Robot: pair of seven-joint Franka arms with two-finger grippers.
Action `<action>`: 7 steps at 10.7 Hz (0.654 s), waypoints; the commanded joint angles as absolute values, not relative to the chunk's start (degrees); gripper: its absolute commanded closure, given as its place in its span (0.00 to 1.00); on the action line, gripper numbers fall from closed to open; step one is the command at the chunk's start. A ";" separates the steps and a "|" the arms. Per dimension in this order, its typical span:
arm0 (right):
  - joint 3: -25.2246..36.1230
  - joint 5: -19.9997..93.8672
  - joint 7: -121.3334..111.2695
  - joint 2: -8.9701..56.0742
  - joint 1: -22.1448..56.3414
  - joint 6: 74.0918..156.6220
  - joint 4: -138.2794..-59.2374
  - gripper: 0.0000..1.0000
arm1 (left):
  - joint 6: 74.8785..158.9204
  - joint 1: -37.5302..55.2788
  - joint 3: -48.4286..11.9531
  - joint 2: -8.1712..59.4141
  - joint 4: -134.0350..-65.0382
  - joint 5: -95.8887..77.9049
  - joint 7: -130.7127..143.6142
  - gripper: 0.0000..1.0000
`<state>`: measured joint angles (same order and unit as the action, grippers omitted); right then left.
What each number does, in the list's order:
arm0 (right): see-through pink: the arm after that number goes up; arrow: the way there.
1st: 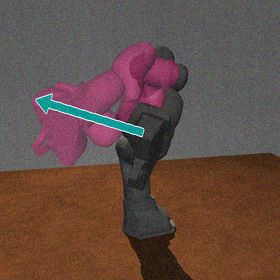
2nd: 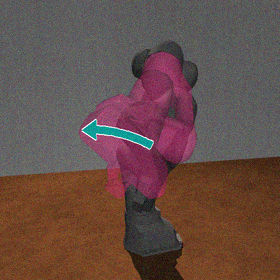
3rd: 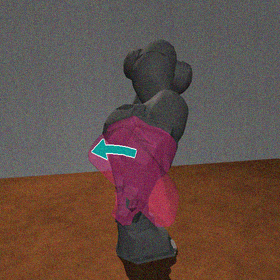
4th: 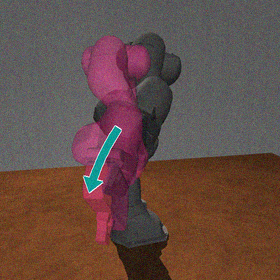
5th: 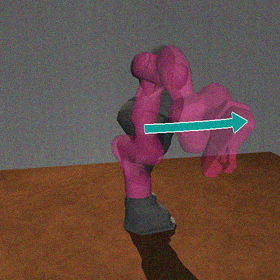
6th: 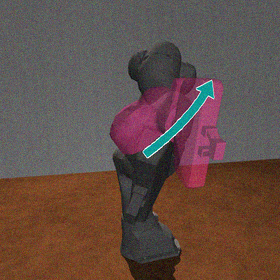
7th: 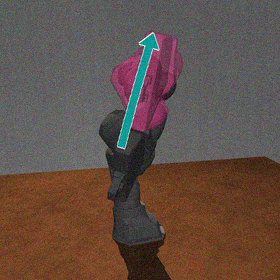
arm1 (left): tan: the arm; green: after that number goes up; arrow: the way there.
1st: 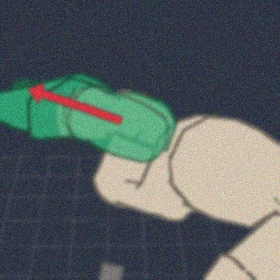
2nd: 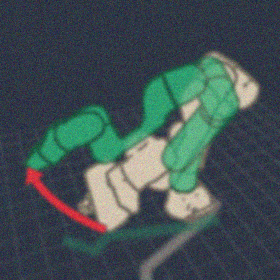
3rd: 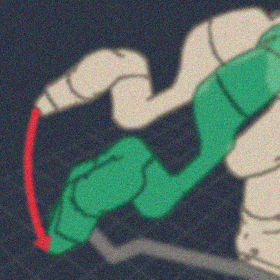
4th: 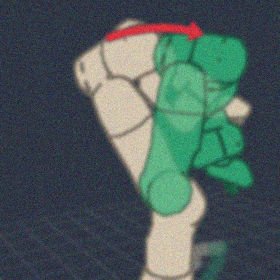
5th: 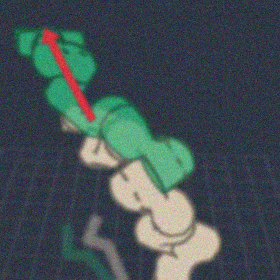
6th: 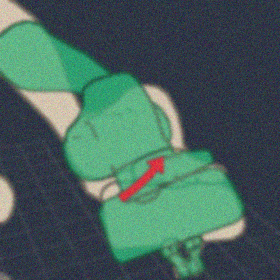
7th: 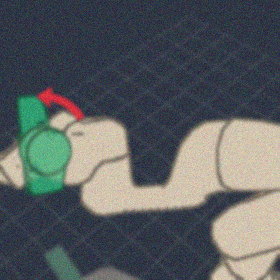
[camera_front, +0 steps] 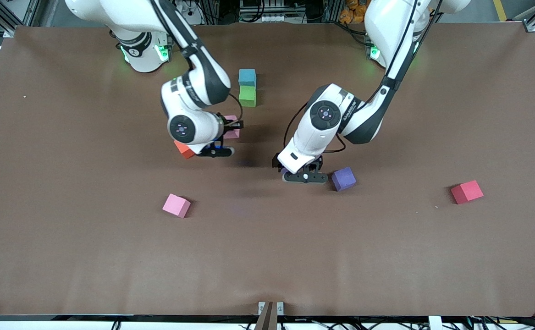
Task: Arrange blocks into number 1
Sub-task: 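Grasp the lavender cube with the left gripper while the right carries pink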
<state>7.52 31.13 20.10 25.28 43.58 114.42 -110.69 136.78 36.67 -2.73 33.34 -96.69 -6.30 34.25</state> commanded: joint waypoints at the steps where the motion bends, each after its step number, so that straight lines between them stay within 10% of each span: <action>1: 8.09 32.43 22.94 27.77 47.36 115.31 -108.46 0.40 | 135.27 38.58 -1.85 35.24 -95.18 -6.06 37.78 0.00; 7: 5.90 32.43 22.94 25.41 51.06 121.36 -115.21 0.40 | 133.68 39.81 -1.93 37.70 -95.54 -5.98 39.46 0.00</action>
